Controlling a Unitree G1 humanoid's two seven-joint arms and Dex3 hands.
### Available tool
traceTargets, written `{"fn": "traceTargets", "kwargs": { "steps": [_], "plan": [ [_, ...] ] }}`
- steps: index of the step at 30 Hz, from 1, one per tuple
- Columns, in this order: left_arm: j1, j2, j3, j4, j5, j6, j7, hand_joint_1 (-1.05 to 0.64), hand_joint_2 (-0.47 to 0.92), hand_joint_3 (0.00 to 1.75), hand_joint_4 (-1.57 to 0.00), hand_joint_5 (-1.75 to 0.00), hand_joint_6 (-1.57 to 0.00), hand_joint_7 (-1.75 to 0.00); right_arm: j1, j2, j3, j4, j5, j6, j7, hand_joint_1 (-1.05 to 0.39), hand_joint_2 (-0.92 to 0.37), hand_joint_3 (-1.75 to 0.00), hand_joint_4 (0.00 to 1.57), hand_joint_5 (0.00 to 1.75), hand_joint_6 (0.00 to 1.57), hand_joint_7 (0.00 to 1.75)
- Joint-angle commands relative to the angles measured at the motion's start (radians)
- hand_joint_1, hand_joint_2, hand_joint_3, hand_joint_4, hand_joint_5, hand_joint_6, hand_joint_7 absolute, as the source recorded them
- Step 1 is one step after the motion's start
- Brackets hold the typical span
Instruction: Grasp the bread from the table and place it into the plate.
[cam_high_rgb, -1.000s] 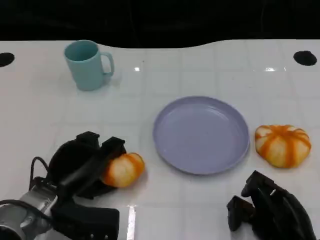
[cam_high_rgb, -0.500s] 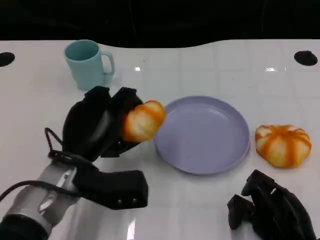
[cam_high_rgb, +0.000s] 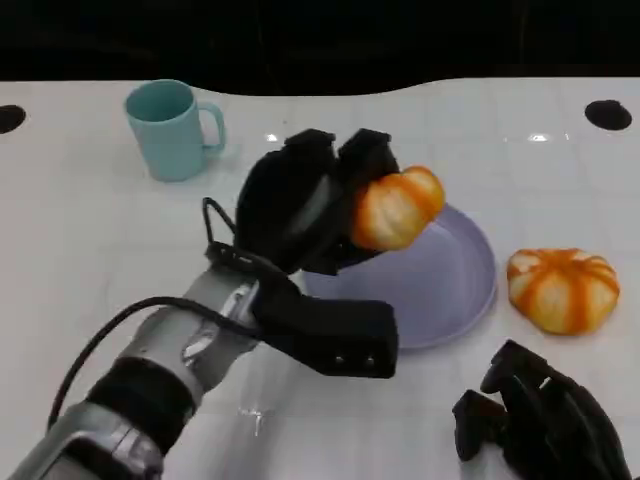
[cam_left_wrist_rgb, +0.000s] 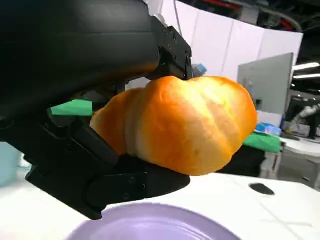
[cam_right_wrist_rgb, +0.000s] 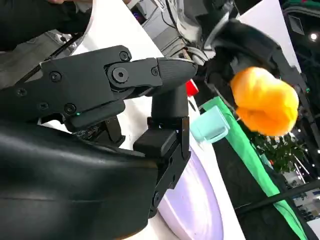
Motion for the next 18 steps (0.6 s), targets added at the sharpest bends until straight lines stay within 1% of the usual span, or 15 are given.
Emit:
{"fn": "traceTargets", "kwargs": {
  "steps": [1,3,4,5,6,7,8,9,10,11,13,14,16,18],
  "plan": [
    [-0.094,-0.025,-0.014,0.131,-0.02,-0.023,-0.044,-0.25,0.47,1.13,-0.92,-1.75,-0.72,-1.75,0.015,-0.012,-0.008,-0.007,0.012,0.006,0.003,-0.55,-0.92,-0.24,0.78,1.69,0.7,1.39],
    [-0.126,-0.036,-0.019,0.182,-0.023,-0.024,-0.066,-0.26,0.46,1.12,-0.94,-1.75,-0.73,-1.75,0.017,-0.012,-0.008,-0.008,0.012,0.0,0.008,-0.55,-0.92,-0.25,0.77,1.69,0.7,1.39],
    [-0.136,-0.038,-0.022,0.2,-0.024,-0.025,-0.075,-0.27,0.47,1.08,-0.93,-1.75,-0.72,-1.75,0.018,-0.012,-0.007,-0.008,0.011,-0.004,0.01,-0.55,-0.92,-0.25,0.77,1.69,0.69,1.39],
    [-0.143,-0.04,-0.024,0.214,-0.027,-0.029,-0.083,-0.28,0.49,1.01,-0.91,-1.75,-0.72,-1.69,0.019,-0.012,-0.007,-0.009,0.01,-0.006,0.008,-0.55,-0.92,-0.26,0.77,1.69,0.69,1.39],
    [-0.15,-0.041,-0.025,0.227,-0.03,-0.03,-0.099,-0.3,0.53,0.92,-0.87,-1.75,-0.76,-1.46,0.019,-0.012,-0.007,-0.009,0.012,-0.004,0.01,-0.55,-0.92,-0.26,0.77,1.69,0.69,1.4],
    [-0.156,-0.04,-0.032,0.231,-0.027,-0.02,-0.125,-0.31,0.57,0.88,-0.84,-1.68,-0.8,-1.25,0.02,-0.012,-0.008,-0.009,0.014,-0.002,0.01,-0.55,-0.92,-0.26,0.77,1.69,0.69,1.4],
    [-0.16,-0.039,-0.037,0.233,-0.024,-0.013,-0.144,-0.35,0.65,0.74,-0.78,-1.52,-0.79,-0.99,0.02,-0.012,-0.008,-0.009,0.015,-0.001,0.011,-0.55,-0.92,-0.26,0.77,1.69,0.69,1.4],
    [-0.165,-0.035,-0.048,0.23,-0.017,-0.002,-0.175,-0.36,0.7,0.67,-0.76,-1.46,-0.8,-0.88,0.02,-0.011,-0.009,-0.007,0.014,-0.004,0.011,-0.55,-0.92,-0.26,0.77,1.69,0.69,1.4],
    [-0.168,-0.03,-0.059,0.225,-0.008,0.013,-0.205,-0.41,0.75,0.53,-0.67,-1.24,-0.69,-0.67,0.021,-0.011,-0.008,-0.006,0.013,-0.007,0.012,-0.55,-0.92,-0.25,0.77,1.69,0.69,1.39],
    [-0.171,-0.024,-0.07,0.214,0.0,0.032,-0.247,-0.49,0.85,0.36,-0.55,-1.0,-0.59,-0.43,0.022,-0.01,-0.008,-0.004,0.012,-0.012,0.012,-0.55,-0.92,-0.25,0.77,1.69,0.69,1.39],
    [-0.175,-0.01,-0.093,0.187,0.012,0.065,-0.334,-0.59,0.9,0.32,-0.4,-0.8,-0.45,-0.25,0.022,-0.011,-0.008,-0.002,0.014,-0.01,0.012,-0.55,-0.92,-0.25,0.77,1.69,0.69,1.39],
    [-0.173,-0.004,-0.099,0.172,0.014,0.077,-0.372,-0.69,0.91,0.36,-0.27,-0.69,-0.35,-0.17,0.023,-0.011,-0.008,-0.002,0.015,-0.008,0.012,-0.55,-0.92,-0.24,0.77,1.68,0.69,1.38],
    [-0.169,0.011,-0.112,0.135,0.016,0.103,-0.456,-0.8,0.92,0.4,-0.13,-0.59,-0.25,-0.1,0.024,-0.011,-0.006,-0.002,0.011,-0.016,0.012,-0.56,-0.92,-0.24,0.77,1.68,0.69,1.38],
    [-0.161,0.024,-0.119,0.102,0.017,0.12,-0.504,-0.91,0.92,0.46,-0.03,-0.53,-0.2,-0.07,0.024,-0.011,-0.006,-0.002,0.011,-0.019,0.012,-0.56,-0.92,-0.24,0.78,1.68,0.7,1.38]
  ]
}}
